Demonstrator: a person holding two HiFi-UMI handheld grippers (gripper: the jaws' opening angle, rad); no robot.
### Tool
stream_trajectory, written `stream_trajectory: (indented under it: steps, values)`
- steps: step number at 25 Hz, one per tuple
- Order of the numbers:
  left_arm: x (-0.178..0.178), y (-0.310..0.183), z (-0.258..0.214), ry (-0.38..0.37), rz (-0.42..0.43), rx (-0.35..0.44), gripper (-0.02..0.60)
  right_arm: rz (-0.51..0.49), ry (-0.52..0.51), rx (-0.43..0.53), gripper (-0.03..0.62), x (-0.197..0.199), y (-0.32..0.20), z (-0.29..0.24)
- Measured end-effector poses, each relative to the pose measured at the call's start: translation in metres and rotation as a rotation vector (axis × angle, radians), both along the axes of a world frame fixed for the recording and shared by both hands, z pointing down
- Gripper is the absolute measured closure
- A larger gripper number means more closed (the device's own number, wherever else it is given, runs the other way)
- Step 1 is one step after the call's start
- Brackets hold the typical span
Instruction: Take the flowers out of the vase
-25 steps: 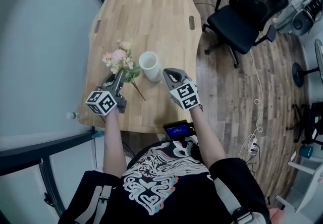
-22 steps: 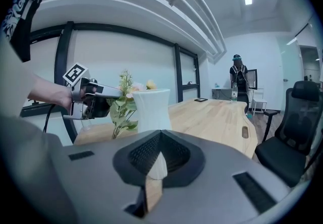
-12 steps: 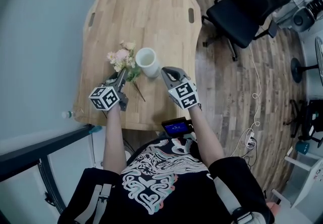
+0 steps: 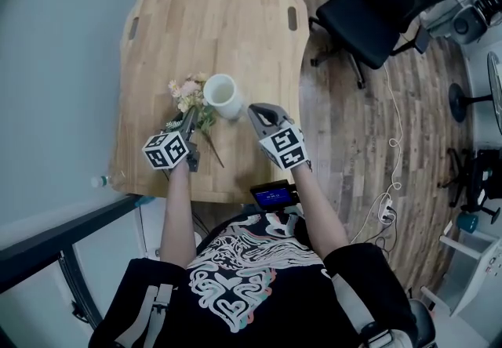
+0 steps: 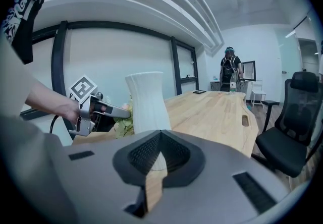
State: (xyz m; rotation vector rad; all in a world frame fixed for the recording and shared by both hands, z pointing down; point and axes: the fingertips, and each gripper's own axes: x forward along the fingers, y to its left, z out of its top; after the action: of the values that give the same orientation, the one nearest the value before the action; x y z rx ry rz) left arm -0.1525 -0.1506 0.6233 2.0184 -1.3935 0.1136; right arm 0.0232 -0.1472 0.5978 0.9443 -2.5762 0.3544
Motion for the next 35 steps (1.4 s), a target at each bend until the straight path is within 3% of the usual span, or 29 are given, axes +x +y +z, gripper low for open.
stream_trajectory:
  steps: [6,9,15,24,35]
  values:
    - [0.005,-0.003,0.006,-0.076,-0.005,-0.009,0.511,-0.005,-0.004,-0.013,0.586,0.0,-0.003,0.002]
    - [0.004,-0.002,0.008,-0.106,-0.013,-0.008,0.435,-0.009,-0.009,-0.015,0.586,-0.004,-0.003,0.002]
    - [0.007,-0.002,-0.003,-0.128,0.007,0.04,0.37,-0.02,-0.016,-0.015,0.586,-0.012,0.0,0.0]
    - [0.011,0.002,-0.04,-0.236,0.042,0.17,0.37,-0.015,-0.03,0.009,0.586,-0.013,0.004,-0.012]
    - [0.016,0.024,-0.084,-0.235,0.093,0.305,0.377,0.019,-0.048,0.064,0.586,-0.017,0.011,-0.036]
